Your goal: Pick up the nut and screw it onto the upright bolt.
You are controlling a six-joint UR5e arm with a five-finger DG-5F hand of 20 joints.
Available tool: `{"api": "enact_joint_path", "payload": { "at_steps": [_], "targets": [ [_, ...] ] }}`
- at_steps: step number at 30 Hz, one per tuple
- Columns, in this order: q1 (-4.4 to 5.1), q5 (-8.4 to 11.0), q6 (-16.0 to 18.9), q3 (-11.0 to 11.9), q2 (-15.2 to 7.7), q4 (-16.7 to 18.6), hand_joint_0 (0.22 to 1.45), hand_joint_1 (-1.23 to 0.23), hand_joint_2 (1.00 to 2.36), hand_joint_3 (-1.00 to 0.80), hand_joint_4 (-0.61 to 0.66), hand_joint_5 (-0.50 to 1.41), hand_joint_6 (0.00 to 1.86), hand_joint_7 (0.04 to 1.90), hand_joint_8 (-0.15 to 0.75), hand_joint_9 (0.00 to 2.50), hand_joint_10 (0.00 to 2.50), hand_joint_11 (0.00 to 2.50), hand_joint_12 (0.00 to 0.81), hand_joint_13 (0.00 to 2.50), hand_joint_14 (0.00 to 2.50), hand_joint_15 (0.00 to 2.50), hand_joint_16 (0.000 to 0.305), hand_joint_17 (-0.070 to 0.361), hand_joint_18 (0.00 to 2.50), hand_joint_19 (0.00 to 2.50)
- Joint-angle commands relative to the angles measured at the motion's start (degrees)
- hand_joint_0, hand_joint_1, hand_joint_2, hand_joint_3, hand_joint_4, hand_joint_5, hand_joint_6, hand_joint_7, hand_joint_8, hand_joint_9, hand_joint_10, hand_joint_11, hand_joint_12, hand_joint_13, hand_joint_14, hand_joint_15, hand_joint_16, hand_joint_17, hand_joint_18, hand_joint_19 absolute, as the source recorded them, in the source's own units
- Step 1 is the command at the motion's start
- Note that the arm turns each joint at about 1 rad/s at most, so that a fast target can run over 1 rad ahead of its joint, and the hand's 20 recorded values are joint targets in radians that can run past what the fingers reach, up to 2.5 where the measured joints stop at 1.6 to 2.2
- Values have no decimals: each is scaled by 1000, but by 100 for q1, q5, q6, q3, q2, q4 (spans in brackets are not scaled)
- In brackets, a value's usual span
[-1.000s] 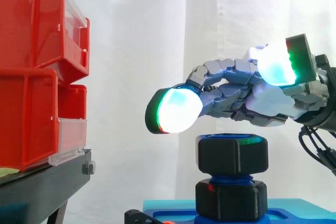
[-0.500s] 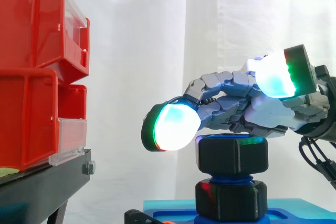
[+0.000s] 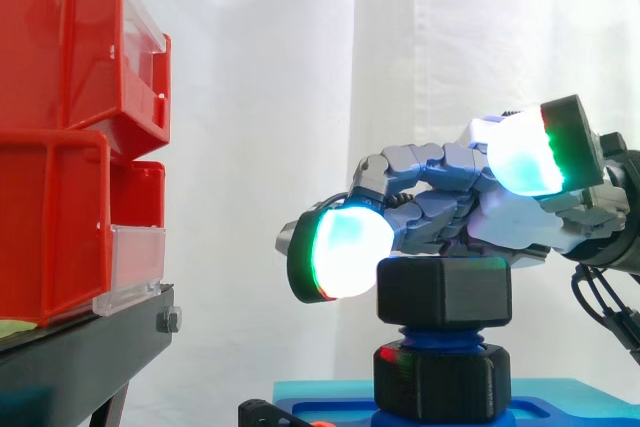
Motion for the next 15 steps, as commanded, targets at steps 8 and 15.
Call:
{"api": "enact_joint_path", "payload": {
  "at_steps": [8, 15],
  "targets": [
    [-178, -152, -9, 0, 8, 37, 482, -303, 1000, -500, 229, -94, 503, 1218, 281, 547, 0, 0, 281, 237, 0, 0, 30, 67, 0, 0],
    [-309, -293, -9, 0, 8, 37, 497, -340, 1000, -500, 248, -38, 501, 1349, 281, 681, 0, 0, 255, 335, 0, 0, 26, 58, 18, 0]
  ]
}}
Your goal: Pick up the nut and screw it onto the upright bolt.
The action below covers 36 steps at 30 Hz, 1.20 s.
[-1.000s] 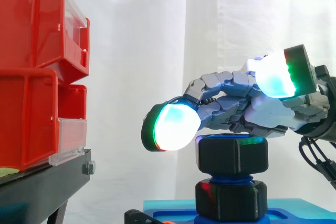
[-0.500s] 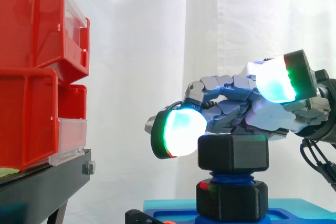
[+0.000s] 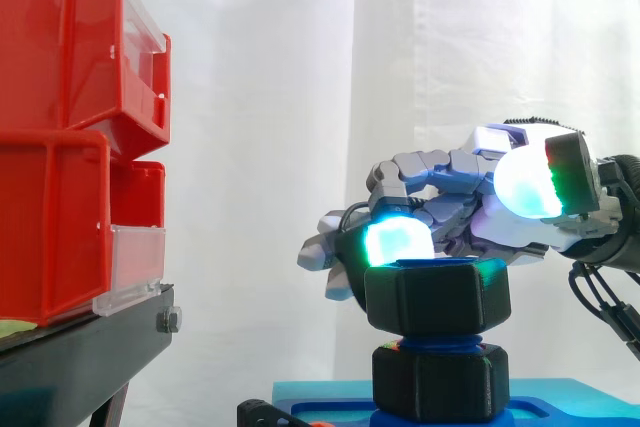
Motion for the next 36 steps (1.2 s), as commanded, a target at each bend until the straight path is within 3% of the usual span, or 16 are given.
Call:
{"api": "enact_joint_path", "payload": {
  "at_steps": [1, 8, 14, 18, 21, 36],
  "targets": [
    [-58, -50, 8, -1, 1, 10, 498, -344, 1000, -500, 253, -24, 500, 1371, 278, 721, 0, 0, 253, 359, 0, 0, 25, 57, 39, 0],
    [-102, -58, 17, -1, 1, 45, 504, -342, 1000, -500, 223, 8, 500, 1365, 274, 907, 0, 0, 236, 441, 0, 0, 22, 49, 109, 0],
    [-93, -58, 8, 96, 1, 98, 477, -286, 1000, -500, 269, -106, 504, 975, 255, 693, 0, 0, 286, 305, 0, 0, 31, 69, 0, 0],
    [-58, -76, 17, 307, 1, 71, 467, -273, 1000, -500, 227, -144, 503, 793, 237, 574, 0, 0, 304, 223, 0, 0, 35, 78, 0, 0],
    [-49, -129, 44, 316, 1, 98, 456, -249, 1000, -500, 181, -178, 502, 675, 223, 425, 0, 0, 317, 144, 0, 0, 38, 87, 0, 0],
    [153, -58, 140, 289, -114, 80, 444, -165, 1000, -500, 126, -215, 501, 607, 207, 237, 0, 0, 328, 25, 0, 0, 44, 98, 0, 0]
  ]
}}
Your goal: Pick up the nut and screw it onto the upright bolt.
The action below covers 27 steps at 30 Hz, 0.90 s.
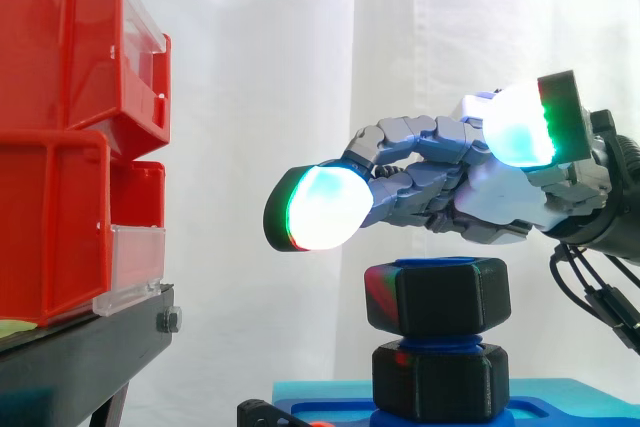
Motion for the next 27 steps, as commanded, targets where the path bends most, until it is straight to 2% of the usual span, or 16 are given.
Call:
{"api": "enact_joint_path", "payload": {
  "at_steps": [1, 9, 11, 17, 27],
  "targets": [
    [40, 46, 33, -7, -3, -23, 444, -161, 1000, -500, 127, -215, 501, 615, 207, 238, 0, 0, 328, 23, 0, 0, 44, 99, 0, 0],
    [67, 46, 33, -156, -3, -41, 445, -158, 1000, -500, 183, -189, 502, 743, 232, 269, 0, 0, 332, 38, 0, 0, 43, 98, 0, 0],
    [67, 46, 33, -156, -3, -41, 452, -178, 1000, -500, 209, -172, 502, 786, 251, 355, 0, 0, 332, 88, 0, 0, 42, 95, 0, 0],
    [40, 46, 33, -148, -3, -32, 463, -192, 1000, -500, 252, -143, 504, 957, 256, 409, 0, 0, 323, 138, 0, 0, 41, 92, 0, 0],
    [5, 37, 33, -148, -3, -32, 476, -215, 1000, -500, 233, -106, 504, 1144, 269, 500, 0, 0, 311, 205, 0, 0, 37, 84, 0, 0]
  ]
}}
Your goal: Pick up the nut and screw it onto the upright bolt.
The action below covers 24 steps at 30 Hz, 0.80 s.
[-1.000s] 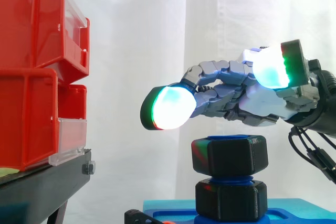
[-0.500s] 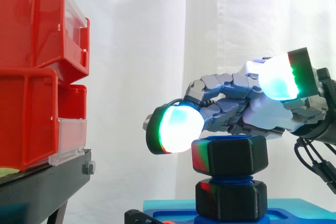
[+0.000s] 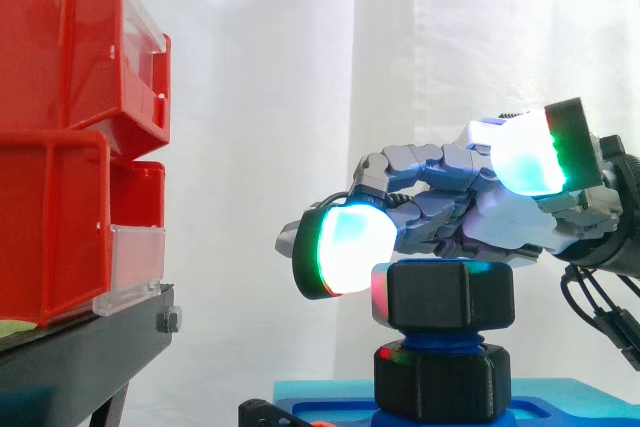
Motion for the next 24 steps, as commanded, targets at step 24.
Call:
{"api": "enact_joint_path", "payload": {
  "at_steps": [24],
  "targets": [
    [-241, -128, 0, 6, 8, 0, 522, -356, 1000, -500, 88, 56, 571, 1272, 216, 1307, 0, 34, 181, 735, 0, 0, 16, 35, 432, 0]
  ]
}}
